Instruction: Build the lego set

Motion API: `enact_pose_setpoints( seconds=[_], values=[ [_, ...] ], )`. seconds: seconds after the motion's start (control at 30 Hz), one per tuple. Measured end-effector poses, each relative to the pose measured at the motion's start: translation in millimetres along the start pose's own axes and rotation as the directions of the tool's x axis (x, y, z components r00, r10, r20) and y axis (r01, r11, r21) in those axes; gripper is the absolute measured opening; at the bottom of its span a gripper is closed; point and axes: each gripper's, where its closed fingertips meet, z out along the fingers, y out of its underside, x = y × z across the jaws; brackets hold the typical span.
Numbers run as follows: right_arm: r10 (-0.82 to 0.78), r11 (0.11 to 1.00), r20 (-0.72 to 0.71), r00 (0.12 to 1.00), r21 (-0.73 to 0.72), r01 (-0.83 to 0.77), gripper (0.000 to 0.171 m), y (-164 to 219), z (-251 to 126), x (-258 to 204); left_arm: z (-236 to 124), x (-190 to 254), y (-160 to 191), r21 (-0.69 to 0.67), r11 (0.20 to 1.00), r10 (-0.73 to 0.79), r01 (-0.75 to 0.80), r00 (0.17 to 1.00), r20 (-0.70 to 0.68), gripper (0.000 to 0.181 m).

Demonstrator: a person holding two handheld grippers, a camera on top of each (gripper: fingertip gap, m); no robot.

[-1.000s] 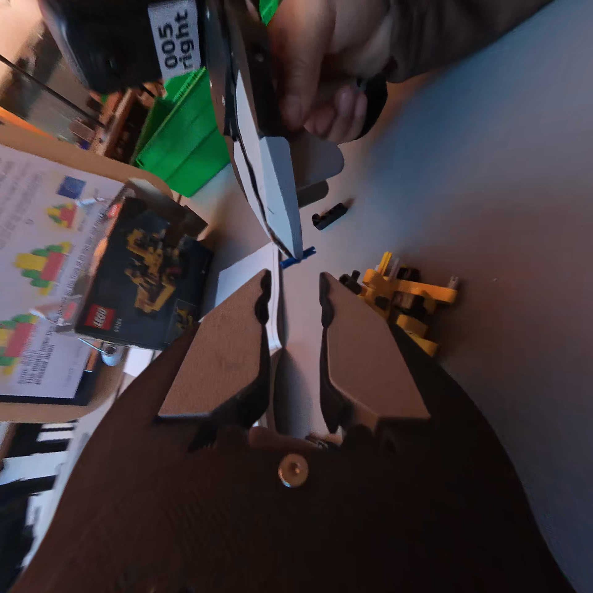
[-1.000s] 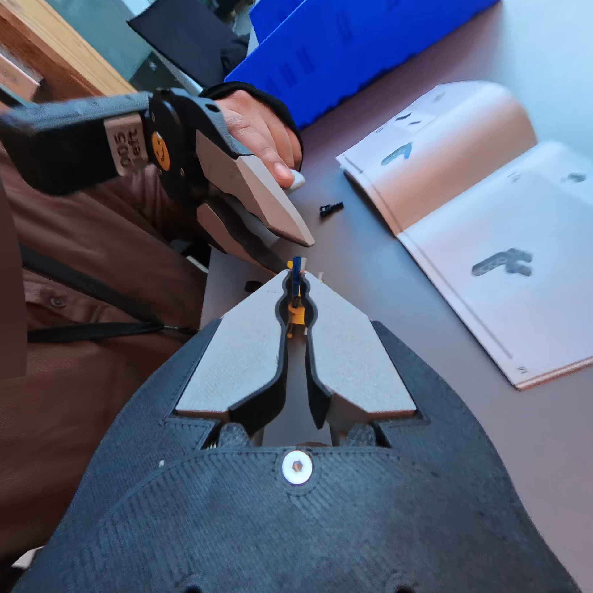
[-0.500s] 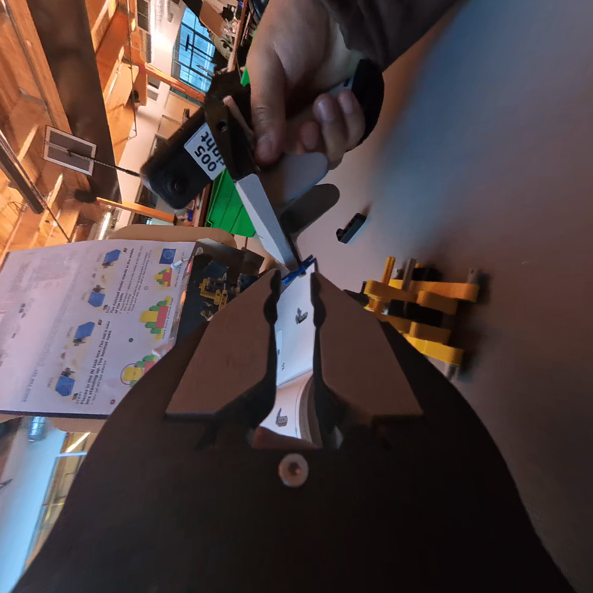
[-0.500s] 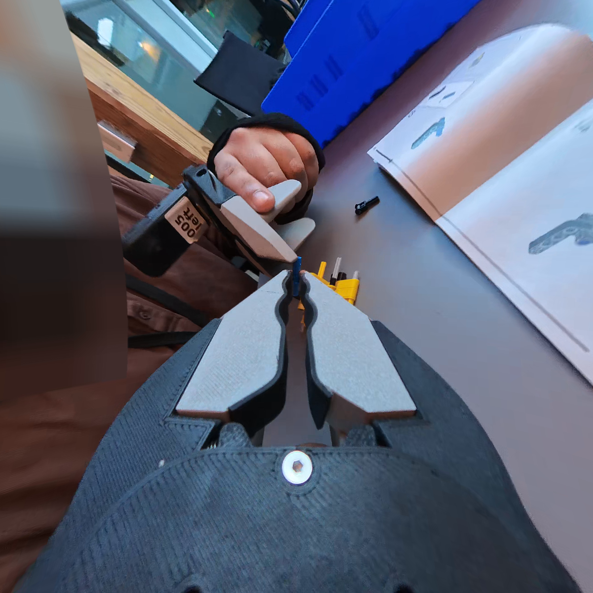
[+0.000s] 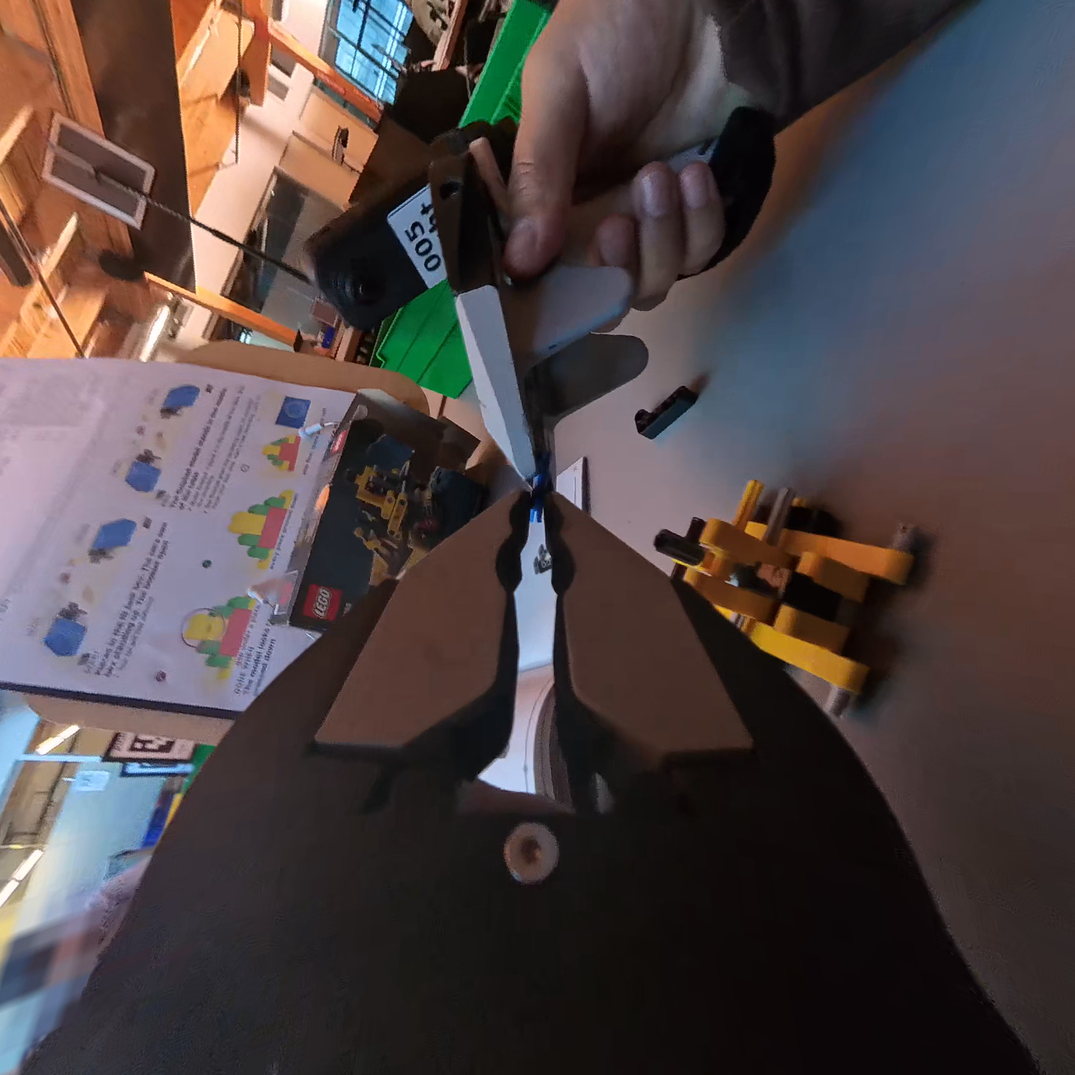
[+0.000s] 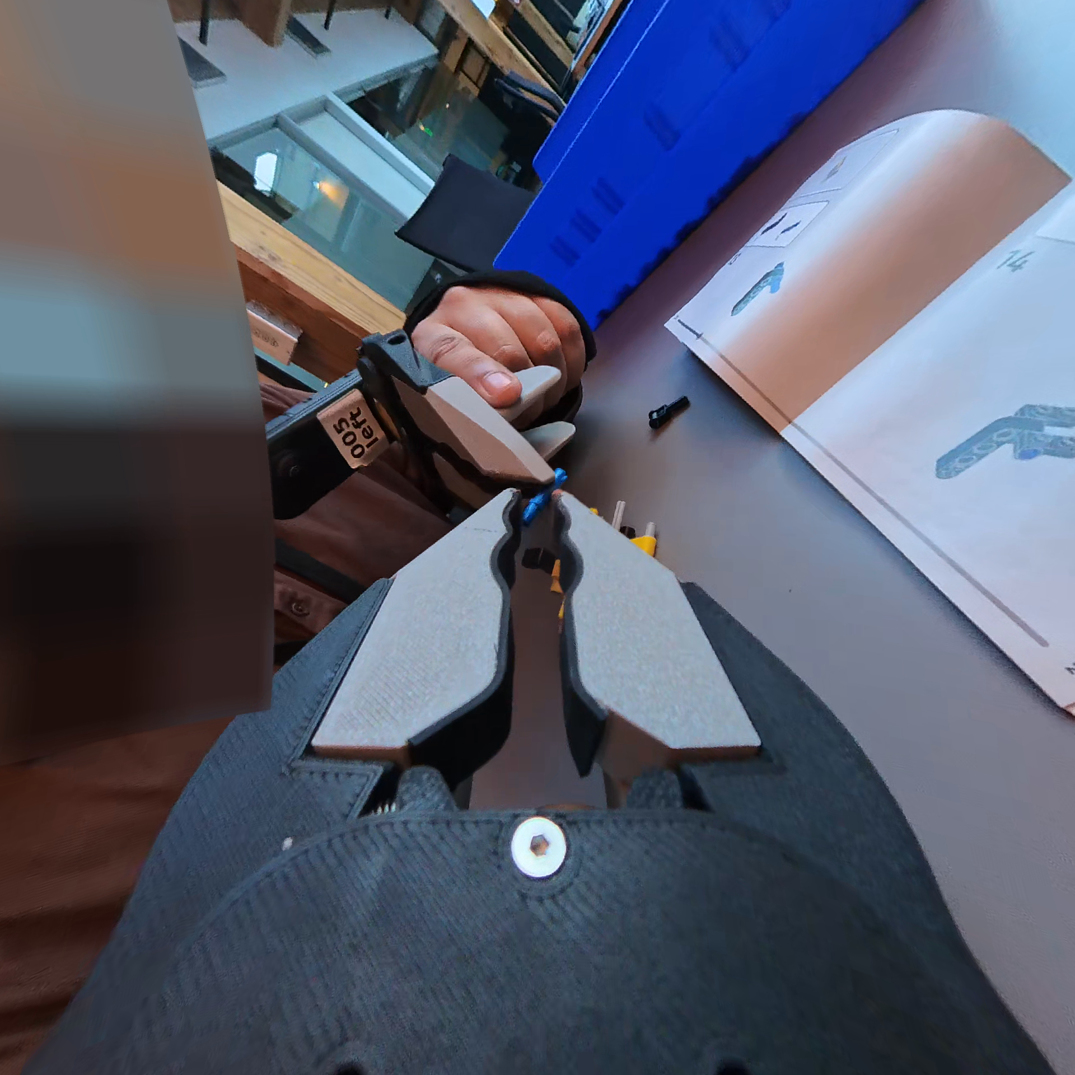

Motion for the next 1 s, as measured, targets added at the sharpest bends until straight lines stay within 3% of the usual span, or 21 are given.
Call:
enact_pose_setpoints(
  seconds=[0.1,0.2,0.43,1.0],
  values=[
    [-0.038,0.999,-0.013,0.999,0.023,0.038,0.015,-7,-4,-2,3,-6,2,-0.018,0.995,-0.1,0.1,0.995,0.009,0.001],
    [-0.152,0.988,-0.141,0.978,0.011,0.155,0.017,-12,-12,5,5,-13,8,-0.042,0.977,-0.207,0.207,0.978,0.014,0.001],
    [-0.423,0.901,-0.294,0.857,-0.037,0.432,0.006,-23,-12,-3,5,-18,10,-0.048,0.937,-0.348,0.347,0.938,-0.003,0.001],
    [-0.489,0.863,-0.382,0.784,-0.083,0.498,0.001,-26,-10,3,8,-22,9,-0.054,0.891,-0.452,0.451,0.892,0.007,0.002]
  ],
)
